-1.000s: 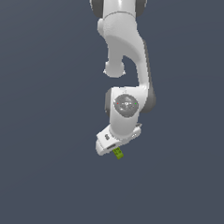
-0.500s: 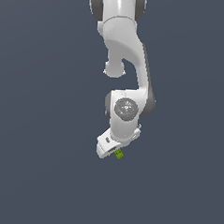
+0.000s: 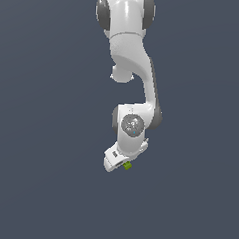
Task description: Pick up the object and move it to a goal position.
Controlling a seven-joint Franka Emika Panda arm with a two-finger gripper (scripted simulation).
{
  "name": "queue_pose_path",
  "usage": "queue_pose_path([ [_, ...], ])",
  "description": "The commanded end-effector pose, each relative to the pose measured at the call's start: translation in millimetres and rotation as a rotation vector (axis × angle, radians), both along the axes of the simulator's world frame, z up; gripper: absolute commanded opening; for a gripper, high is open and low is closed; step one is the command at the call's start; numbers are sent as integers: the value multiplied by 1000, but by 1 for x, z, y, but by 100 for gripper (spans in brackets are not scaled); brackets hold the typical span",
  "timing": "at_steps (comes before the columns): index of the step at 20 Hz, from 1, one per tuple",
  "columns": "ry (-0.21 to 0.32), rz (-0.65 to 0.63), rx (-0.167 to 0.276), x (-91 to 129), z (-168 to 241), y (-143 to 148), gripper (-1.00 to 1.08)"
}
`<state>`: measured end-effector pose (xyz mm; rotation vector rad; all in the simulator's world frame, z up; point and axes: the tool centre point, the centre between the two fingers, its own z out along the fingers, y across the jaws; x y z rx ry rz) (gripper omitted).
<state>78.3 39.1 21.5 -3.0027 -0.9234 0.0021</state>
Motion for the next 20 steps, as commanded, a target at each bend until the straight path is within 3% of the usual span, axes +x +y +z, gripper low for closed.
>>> queue_pose_path([
  [1,-1,1,0,0,-8,0,100],
  [5,-1,1,0,2,-9,0,100],
  [6,-1,1,0,2,-9,0,-100],
  [20,-1,1,0,2,-4,-7,-100],
])
